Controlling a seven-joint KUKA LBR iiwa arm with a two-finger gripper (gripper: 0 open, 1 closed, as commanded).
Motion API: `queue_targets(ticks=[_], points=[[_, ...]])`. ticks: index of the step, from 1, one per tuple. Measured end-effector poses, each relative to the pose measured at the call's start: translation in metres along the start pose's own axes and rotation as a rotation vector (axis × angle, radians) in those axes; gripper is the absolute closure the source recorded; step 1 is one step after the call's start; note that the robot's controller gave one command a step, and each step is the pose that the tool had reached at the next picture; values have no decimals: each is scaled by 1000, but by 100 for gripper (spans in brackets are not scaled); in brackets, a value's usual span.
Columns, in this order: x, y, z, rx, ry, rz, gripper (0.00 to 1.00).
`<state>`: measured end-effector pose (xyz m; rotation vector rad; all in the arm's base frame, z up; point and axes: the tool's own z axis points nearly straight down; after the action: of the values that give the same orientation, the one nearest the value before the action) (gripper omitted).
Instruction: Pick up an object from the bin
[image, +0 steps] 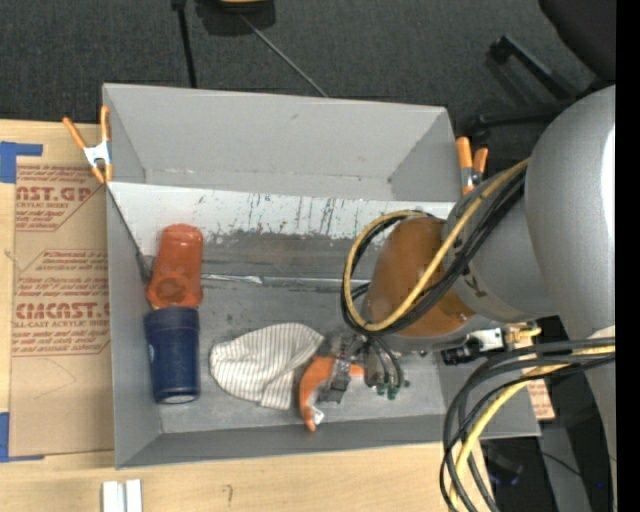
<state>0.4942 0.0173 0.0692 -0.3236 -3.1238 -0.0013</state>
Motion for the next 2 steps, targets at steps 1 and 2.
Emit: queue_targets(ticks=[1,2], points=[[1,0,-4,1,4,0,100],[3,0,-24,2,10,0,100]])
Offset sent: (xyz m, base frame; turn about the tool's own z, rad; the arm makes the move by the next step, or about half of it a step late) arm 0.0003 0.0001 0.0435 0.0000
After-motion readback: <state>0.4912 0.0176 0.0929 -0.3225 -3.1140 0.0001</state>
